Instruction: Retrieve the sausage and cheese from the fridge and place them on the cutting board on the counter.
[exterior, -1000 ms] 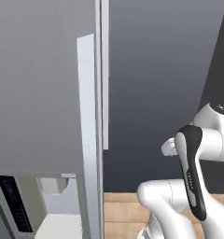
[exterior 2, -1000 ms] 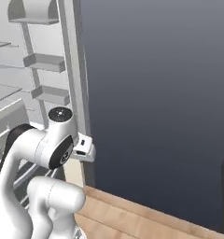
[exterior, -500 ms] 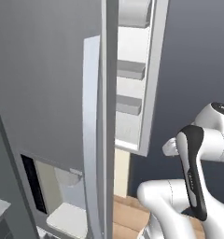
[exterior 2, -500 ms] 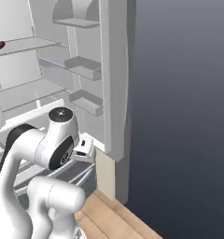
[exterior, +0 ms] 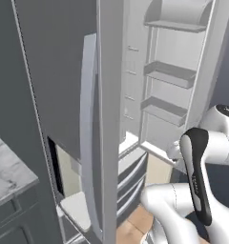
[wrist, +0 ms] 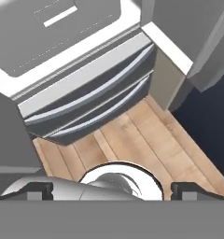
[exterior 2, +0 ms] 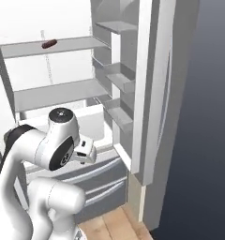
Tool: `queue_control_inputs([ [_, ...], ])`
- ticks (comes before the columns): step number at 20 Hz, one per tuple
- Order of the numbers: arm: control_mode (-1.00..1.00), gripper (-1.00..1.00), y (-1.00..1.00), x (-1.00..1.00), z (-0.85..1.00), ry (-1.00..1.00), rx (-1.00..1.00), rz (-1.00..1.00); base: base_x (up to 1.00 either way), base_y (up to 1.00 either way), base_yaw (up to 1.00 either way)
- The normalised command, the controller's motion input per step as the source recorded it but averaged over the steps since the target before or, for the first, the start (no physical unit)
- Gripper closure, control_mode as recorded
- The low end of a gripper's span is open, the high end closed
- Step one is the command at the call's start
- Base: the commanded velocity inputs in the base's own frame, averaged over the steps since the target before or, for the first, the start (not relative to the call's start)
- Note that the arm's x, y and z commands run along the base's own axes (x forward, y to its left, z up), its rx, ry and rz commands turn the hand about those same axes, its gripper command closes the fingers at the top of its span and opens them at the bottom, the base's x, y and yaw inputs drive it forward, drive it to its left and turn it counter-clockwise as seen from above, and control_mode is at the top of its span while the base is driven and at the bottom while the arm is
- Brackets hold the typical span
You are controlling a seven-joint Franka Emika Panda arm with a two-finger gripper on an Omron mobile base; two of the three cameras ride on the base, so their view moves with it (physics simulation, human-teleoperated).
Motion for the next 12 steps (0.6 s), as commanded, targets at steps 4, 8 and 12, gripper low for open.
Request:
queue_control_inputs([
  [4, 1.00, -1.00, 0.00, 0.00, 0.00, 0.00, 0.00, 0.00, 0.36, -0.31, 0.60],
  [8, 1.00, -1.00, 0.00, 0.00, 0.00, 0.00, 0.00, 0.00, 0.36, -0.33, 0.55],
  [12, 1.00, -1.00, 0.00, 0.00, 0.00, 0.00, 0.00, 0.00, 0.36, -0.34, 0.53],
])
